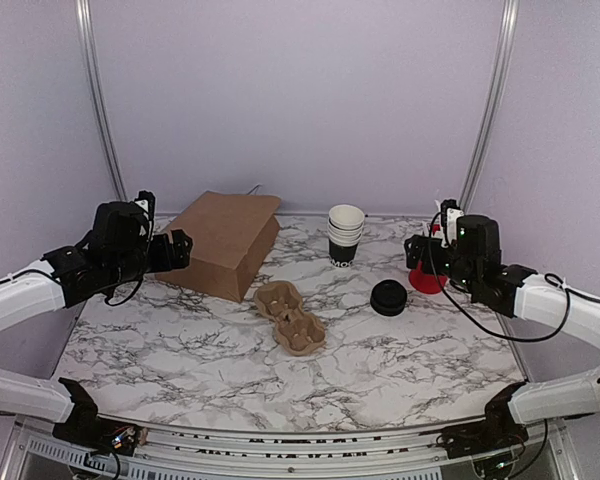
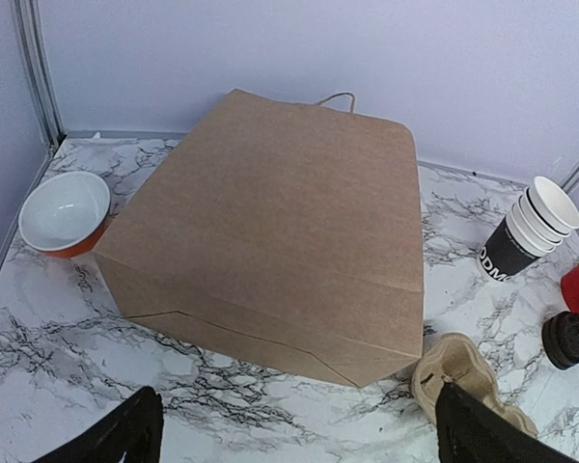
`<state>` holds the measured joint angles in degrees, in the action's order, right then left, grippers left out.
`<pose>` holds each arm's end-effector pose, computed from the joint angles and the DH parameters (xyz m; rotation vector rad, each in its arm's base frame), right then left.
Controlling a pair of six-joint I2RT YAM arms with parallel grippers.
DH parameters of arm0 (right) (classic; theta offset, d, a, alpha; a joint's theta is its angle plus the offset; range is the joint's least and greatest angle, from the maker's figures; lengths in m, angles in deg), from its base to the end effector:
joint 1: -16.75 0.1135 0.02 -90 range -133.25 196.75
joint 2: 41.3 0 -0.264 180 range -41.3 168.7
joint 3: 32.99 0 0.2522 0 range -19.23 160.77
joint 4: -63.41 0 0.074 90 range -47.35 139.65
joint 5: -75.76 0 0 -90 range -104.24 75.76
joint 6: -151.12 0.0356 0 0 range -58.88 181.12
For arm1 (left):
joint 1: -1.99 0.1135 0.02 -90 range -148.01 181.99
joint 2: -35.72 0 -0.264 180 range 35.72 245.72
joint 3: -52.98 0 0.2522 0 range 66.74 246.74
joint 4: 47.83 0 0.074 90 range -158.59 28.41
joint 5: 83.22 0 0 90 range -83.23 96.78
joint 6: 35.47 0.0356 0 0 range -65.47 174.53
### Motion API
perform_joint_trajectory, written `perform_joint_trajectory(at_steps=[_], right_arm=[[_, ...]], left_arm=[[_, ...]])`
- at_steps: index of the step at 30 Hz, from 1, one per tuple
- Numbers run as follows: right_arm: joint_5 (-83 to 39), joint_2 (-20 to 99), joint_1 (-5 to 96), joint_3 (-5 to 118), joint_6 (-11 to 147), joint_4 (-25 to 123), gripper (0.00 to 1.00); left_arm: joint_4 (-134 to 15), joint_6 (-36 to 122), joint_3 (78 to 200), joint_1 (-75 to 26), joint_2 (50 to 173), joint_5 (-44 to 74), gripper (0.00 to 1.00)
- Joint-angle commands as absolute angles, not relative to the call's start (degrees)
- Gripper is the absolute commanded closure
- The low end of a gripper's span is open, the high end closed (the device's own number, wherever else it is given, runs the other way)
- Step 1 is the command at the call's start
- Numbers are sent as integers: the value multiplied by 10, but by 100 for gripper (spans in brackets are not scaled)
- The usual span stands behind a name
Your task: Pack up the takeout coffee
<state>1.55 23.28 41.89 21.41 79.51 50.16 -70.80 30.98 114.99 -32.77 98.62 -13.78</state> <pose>0.2343 0.0992 0.2643 0.0628 1.9692 0.2249 0.2126 -0.1323 0.3012 -0.0389 1.9718 -0.3111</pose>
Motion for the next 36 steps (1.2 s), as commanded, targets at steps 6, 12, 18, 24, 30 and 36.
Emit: perform_joint_trajectory(at_steps=[6,12,18,24,30,36], right_arm=[[2,205,416,225,780,488,0],[-42,194,419,220,752,475,0],[-1,201,483,237,742,433,0],[-36,208,503,236,772,435,0],[-76,223,507,235,790,437,0],[-91,254,510,246,794,415,0]], left_arm=[[-681,244,1160,-327,1007,-163,1],[-688,191,1157,-327,1020,-158,1],[-688,125,1156,-323,1042,-153,1],[-685,54,1160,-290,1076,-98,1],[-644,23,1138,-276,1085,-50,1],[-626,12,1113,-276,1084,-27,1]])
